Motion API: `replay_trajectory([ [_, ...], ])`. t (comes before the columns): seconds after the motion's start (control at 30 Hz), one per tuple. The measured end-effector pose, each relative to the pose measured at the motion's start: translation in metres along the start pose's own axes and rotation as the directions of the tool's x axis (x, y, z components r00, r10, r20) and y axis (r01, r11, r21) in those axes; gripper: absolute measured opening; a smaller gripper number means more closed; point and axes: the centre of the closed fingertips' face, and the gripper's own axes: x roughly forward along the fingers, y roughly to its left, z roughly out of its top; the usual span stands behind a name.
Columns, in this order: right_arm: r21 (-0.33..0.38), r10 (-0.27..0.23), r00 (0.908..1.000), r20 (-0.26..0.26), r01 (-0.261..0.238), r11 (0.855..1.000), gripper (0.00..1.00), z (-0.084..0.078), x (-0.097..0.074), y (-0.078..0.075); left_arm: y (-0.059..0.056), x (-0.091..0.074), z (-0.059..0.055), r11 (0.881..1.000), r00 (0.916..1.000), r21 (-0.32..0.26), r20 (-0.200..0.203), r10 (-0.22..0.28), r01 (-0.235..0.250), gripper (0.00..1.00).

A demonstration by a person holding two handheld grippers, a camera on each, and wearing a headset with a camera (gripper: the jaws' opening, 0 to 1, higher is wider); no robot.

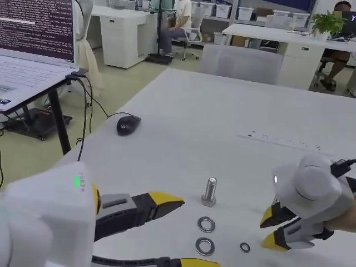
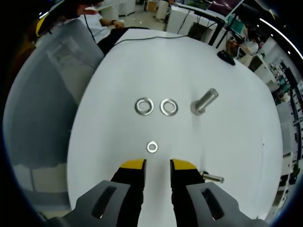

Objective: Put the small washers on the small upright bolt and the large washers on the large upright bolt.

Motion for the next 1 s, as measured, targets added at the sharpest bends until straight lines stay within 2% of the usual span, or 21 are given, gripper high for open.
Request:
replay_trajectory([
  [0.23, 0.004, 0.046, 0.9987, -0.021, -0.045, 0.999, 0.20, 0.003, 0.016, 0.009, 0.001, -0.001, -0.001, 1.000, 1.0000, -0.004, 0.002, 0.004, -0.004, 0.50],
  [0.6, 0.019, 0.086, 0.9951, -0.048, -0.085, 0.996, 0.20, 0.000, 0.037, 0.010, 0.007, 0.001, -0.005, 1.000, 1.0000, -0.018, -0.004, 0.005, -0.005, 0.50],
  [0.77, 0.054, 0.117, 0.9924, -0.036, -0.115, 0.992, 0.19, 0.002, 0.036, 0.010, 0.011, 0.001, -0.007, 1.000, 0.9999, -0.024, -0.005, 0.010, -0.011, 0.50],
  [1.0, 0.037, 0.119, 0.9922, -0.039, -0.117, 0.992, 0.18, 0.002, 0.036, 0.010, 0.013, 0.005, -0.008, 1.000, 0.9999, -0.024, -0.007, 0.007, -0.008, 0.50],
])
